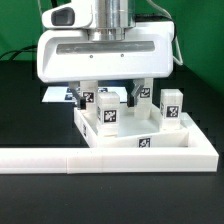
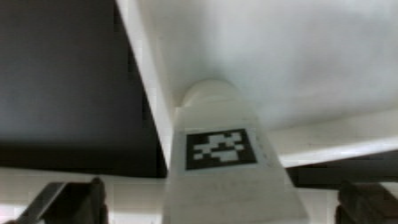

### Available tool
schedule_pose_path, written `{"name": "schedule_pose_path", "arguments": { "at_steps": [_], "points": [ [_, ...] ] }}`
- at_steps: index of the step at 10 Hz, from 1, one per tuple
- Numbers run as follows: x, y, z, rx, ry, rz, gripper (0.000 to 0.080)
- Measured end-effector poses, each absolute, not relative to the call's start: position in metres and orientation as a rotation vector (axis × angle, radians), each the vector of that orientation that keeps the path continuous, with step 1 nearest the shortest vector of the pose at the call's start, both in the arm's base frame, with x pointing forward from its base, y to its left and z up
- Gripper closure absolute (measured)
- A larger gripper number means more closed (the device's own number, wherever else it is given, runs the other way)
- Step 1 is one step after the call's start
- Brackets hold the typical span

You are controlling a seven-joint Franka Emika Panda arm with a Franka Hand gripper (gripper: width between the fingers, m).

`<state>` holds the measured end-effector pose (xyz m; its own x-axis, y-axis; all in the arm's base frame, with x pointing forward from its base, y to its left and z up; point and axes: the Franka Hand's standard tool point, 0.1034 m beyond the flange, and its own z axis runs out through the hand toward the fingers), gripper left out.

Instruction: Assemble square table

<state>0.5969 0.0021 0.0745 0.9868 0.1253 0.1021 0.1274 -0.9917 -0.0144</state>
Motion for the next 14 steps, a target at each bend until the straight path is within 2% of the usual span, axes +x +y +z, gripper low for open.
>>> {"name": "schedule_pose_path", "arguments": {
  "at_steps": [1, 2, 3, 4, 5, 14],
  "points": [
    [0.5969, 0.002, 0.0745, -3.11, -0.196, -0.158, 0.0153],
    [0.5969, 0.0021, 0.0745, -3.11, -0.178, -0.158, 0.0321],
    [0.5969, 0.0021, 0.0745, -3.11, -0.145, -0.157, 0.0455],
    [0.5969, 0.002, 0.0744, -3.11, -0.146, -0.157, 0.0455],
    [0.5968, 0.0025, 0.0744, -3.108, -0.069, -0.157, 0.0509],
    [0.5954, 0.0058, 0.0729, -2.756, 1.339, -0.114, 0.0509]
  ]
}}
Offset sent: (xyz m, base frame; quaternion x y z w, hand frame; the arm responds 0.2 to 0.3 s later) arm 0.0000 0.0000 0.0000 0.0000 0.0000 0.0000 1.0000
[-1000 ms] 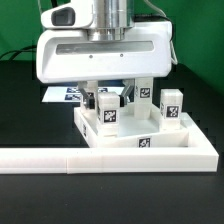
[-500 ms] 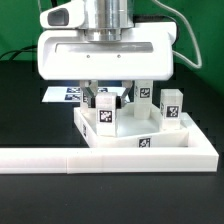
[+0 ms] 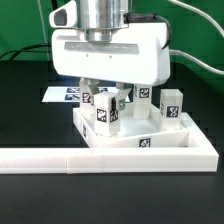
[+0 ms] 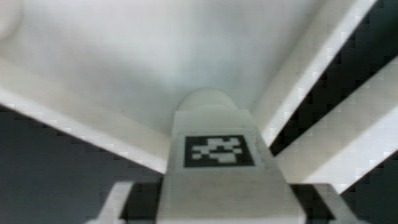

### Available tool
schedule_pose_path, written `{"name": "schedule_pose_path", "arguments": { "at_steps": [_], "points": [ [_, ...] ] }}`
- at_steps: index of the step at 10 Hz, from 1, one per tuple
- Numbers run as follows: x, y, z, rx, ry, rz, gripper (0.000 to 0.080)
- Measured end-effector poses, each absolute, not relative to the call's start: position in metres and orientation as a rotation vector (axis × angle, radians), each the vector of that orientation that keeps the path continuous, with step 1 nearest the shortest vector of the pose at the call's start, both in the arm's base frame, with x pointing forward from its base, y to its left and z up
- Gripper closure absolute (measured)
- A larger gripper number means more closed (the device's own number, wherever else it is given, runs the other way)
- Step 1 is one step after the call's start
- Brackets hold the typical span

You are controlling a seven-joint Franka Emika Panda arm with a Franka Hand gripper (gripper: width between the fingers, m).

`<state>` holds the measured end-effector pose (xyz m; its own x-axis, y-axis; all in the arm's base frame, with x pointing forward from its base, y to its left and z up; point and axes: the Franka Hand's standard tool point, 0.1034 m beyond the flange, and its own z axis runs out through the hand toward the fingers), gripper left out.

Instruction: Assemble square table

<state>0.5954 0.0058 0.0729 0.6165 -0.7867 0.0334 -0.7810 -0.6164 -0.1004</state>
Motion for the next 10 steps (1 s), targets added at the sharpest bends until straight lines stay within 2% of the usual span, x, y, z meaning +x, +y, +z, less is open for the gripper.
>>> {"name": "schedule_pose_path", "arguments": {
  "at_steps": [4, 8, 9, 10],
  "points": [
    [0.5964, 0.0051, 0.0718, -2.477, 1.769, -0.066, 0.0509],
    [0.5968, 0.0058, 0.0717, -2.461, 1.787, -0.066, 0.0509],
    [0.5968, 0.0062, 0.0717, -2.531, 1.688, -0.071, 0.0324],
    [0.5972, 0.0073, 0.0713, -2.546, 1.657, -0.089, 0.0324]
  ]
}}
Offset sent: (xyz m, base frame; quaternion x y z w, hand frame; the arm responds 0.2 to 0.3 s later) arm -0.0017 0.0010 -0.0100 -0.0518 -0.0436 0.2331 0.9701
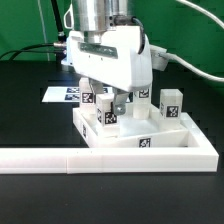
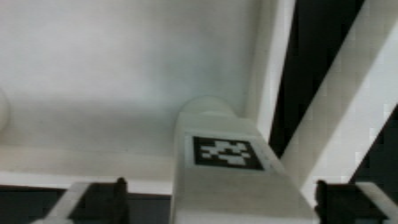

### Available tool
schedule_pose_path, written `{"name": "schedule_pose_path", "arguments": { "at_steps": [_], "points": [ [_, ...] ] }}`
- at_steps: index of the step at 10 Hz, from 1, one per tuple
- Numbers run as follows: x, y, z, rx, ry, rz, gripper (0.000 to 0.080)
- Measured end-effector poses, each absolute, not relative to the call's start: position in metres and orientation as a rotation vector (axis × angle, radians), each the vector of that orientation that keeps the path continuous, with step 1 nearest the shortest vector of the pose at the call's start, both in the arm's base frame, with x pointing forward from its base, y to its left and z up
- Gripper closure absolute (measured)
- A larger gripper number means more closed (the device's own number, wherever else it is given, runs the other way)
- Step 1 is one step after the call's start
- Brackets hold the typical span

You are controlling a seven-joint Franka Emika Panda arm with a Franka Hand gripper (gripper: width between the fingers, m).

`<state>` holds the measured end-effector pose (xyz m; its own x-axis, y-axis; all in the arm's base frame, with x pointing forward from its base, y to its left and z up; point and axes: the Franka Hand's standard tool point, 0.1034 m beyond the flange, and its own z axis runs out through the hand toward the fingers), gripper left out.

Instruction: Assemble square table

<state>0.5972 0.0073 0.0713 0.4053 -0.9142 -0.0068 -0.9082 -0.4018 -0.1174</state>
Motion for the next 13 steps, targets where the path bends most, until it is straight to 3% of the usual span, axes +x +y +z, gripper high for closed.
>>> {"name": "schedule_pose_path", "arguments": {
  "at_steps": [1, 2, 13],
  "points": [
    [0.5971, 0.0085, 0.0699, -2.598, 1.563, -0.125, 0.0182],
    [0.5971, 0.0107, 0.0703, -2.696, 1.394, -0.135, 0.0158],
    [0.5982, 0.006, 0.0708, -3.09, -0.044, -0.198, 0.0151]
  ]
}}
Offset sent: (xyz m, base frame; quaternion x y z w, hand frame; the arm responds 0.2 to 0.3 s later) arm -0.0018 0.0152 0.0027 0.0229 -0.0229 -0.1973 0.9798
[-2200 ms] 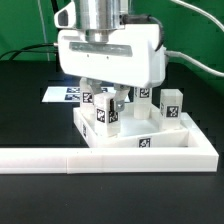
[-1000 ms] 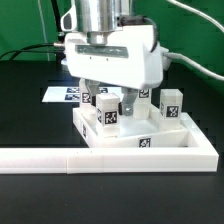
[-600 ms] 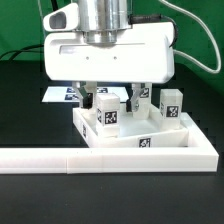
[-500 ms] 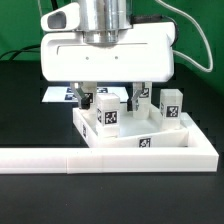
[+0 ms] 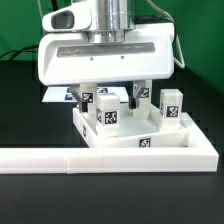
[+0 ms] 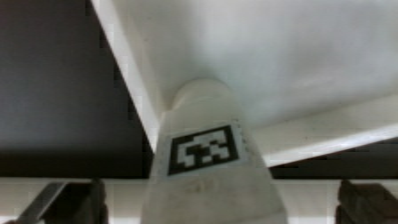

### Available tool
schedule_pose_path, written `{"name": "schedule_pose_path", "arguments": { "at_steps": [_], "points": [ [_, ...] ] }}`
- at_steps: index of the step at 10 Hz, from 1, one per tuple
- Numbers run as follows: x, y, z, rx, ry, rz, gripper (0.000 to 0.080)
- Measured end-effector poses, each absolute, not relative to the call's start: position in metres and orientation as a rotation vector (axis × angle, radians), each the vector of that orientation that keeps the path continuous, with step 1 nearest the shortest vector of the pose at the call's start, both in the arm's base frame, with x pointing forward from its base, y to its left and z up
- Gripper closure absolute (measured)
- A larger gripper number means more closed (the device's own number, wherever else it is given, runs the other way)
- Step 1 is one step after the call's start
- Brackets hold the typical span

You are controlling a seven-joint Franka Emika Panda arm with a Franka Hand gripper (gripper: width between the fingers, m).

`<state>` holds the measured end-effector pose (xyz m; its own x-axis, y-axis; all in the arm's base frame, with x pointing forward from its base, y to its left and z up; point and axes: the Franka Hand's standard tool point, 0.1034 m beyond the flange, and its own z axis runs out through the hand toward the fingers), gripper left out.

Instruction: Assemble square table

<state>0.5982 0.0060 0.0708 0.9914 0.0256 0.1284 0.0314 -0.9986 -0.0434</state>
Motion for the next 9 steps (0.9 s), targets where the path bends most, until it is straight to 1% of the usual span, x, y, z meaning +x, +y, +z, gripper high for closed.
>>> {"name": "schedule_pose_path", "arguments": {
  "at_steps": [3, 5, 6, 8, 9],
  "points": [
    [0.5989, 0.0029, 0.0713, -3.091, -0.258, -0.208, 0.0151],
    [0.5988, 0.003, 0.0711, -3.091, -0.248, -0.207, 0.0429],
    [0.5988, 0.0029, 0.071, -3.091, -0.248, -0.207, 0.0511],
    [0.5988, 0.0031, 0.071, -3.092, -0.187, -0.206, 0.0511],
    [0.5988, 0.0026, 0.071, -3.092, -0.076, -0.204, 0.0511]
  ]
}}
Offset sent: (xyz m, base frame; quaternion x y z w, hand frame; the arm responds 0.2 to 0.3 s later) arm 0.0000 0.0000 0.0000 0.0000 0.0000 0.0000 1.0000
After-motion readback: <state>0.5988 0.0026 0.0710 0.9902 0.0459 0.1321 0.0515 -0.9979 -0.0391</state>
